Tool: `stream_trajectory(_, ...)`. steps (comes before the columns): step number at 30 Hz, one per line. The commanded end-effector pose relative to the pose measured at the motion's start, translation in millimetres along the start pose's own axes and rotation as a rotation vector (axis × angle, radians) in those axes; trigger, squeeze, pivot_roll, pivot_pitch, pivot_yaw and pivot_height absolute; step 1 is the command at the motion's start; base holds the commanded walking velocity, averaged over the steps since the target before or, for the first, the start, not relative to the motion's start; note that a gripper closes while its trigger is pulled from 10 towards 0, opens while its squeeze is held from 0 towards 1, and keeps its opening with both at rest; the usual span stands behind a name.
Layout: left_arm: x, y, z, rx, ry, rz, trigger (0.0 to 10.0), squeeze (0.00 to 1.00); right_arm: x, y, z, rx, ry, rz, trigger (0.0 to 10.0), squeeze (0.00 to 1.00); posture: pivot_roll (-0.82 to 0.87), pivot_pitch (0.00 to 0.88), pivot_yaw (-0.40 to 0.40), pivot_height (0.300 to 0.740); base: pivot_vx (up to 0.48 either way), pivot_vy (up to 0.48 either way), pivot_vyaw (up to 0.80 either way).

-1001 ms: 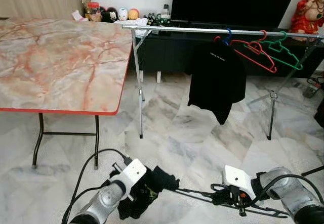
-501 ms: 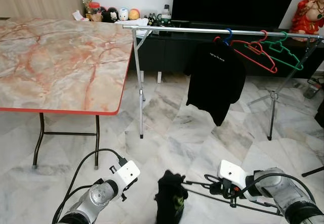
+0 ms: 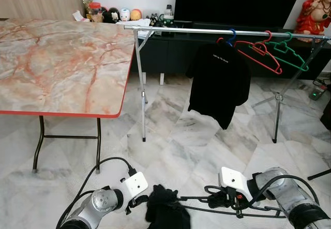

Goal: Hang hanger

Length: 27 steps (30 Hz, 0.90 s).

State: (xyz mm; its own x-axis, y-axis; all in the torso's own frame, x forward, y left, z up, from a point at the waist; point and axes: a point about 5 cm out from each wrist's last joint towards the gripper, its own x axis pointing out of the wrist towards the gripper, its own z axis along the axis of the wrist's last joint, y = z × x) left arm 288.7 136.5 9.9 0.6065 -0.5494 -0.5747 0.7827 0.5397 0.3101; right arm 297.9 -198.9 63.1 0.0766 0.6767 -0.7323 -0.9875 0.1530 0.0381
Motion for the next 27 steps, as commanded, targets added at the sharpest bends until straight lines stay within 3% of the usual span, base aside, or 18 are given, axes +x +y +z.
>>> stream_trajectory(1, 2.4, -3.6, 4, -0.01, -0.012, -0.022, 10.0, 0.0, -0.2, -5.8, 12, -0.04, -0.033, -0.027, 0.0, 0.0, 0.0, 0.076, -0.06, 0.74, 0.0, 0.0, 0.0)
stream_trajectory(8, 3.5, -5.7, 10, -0.022, -0.025, -0.052, 10.0, 0.0, 10.3, -15.5, 26, -0.036, -0.049, -0.134, 0.0, 0.0, 0.0, 0.072, -0.065, 0.74, 0.0, 0.0, 0.0)
stream_trajectory(15, 1.9, 12.9, 14, 0.007, -0.021, 0.152, 10.0, 0.0, 25.2, -14.6, 37, -0.005, -0.1, -0.137, 0.0, 0.0, 0.01, 0.062, -0.067, 0.74, 0.0, 0.0, 0.0)
stream_trajectory(19, 4.4, 16.2, 20, 0.009, -0.035, 0.228, 10.0, 0.0, 26.9, -13.7, 38, 0.002, -0.108, -0.124, 0.0, 0.0, 0.0, 0.056, -0.068, 0.74, 0.0, 0.0, 0.0)
stream_trajectory(27, 9.1, 12.3, 24, 0.005, -0.043, 0.24, 10.0, 0.0, 26.5, -17.4, 40, 0.026, -0.115, -0.161, 0.0, 0.0, 0.0, 0.049, -0.067, 0.74, 0.0, 0.0, 0.0)
